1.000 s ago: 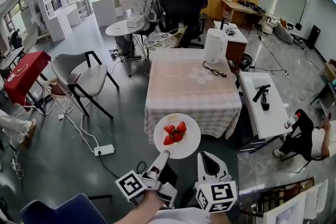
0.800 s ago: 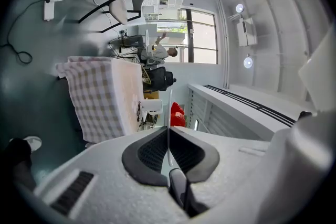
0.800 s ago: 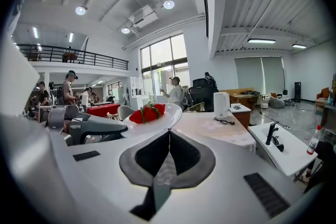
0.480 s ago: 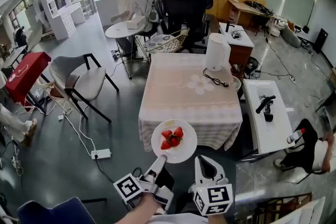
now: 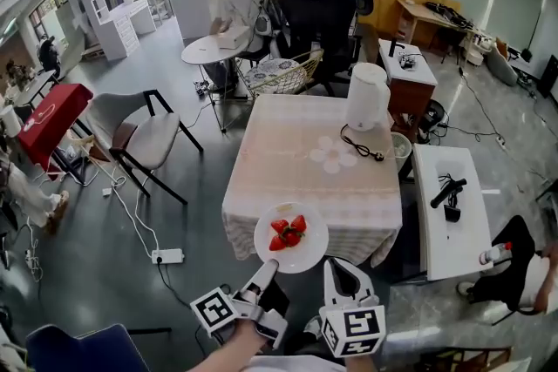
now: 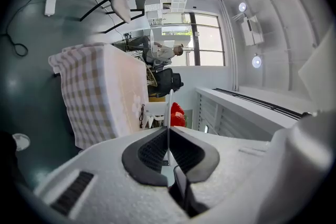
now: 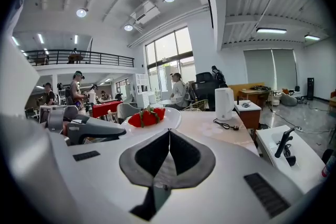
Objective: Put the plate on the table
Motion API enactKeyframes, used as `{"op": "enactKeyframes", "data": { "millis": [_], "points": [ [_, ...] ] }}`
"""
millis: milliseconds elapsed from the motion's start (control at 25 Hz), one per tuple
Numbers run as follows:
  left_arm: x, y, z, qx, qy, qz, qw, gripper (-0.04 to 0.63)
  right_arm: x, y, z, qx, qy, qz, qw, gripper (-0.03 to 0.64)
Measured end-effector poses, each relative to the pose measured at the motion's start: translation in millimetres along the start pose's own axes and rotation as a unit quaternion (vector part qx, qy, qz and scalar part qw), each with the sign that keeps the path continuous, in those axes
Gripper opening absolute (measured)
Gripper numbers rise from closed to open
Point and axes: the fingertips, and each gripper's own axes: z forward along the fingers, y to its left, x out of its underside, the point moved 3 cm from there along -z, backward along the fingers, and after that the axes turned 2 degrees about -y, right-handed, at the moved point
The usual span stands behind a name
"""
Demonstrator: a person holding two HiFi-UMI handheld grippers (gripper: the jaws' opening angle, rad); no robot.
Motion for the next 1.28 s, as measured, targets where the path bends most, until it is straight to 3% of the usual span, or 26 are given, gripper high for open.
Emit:
{"op": "enactKeyframes", "data": {
  "millis": [560, 920, 1280],
  "points": [
    [31, 6, 55, -0.016, -0.012, 0.017, 0.9997, 0.015, -14, -66, 25, -0.034, -0.007, 0.0, 0.999, 0.005],
    [20, 18, 84, -0.023, -0.016, 0.016, 0.9995, 0.015, -14, -81, 51, -0.034, -0.002, -0.003, 0.999, 0.005],
    [-18, 41, 135, -0.033, 0.004, 0.009, 0.9994, 0.015, -20, -95, 112, -0.019, 0.01, -0.007, 1.0, 0.005]
  ]
}}
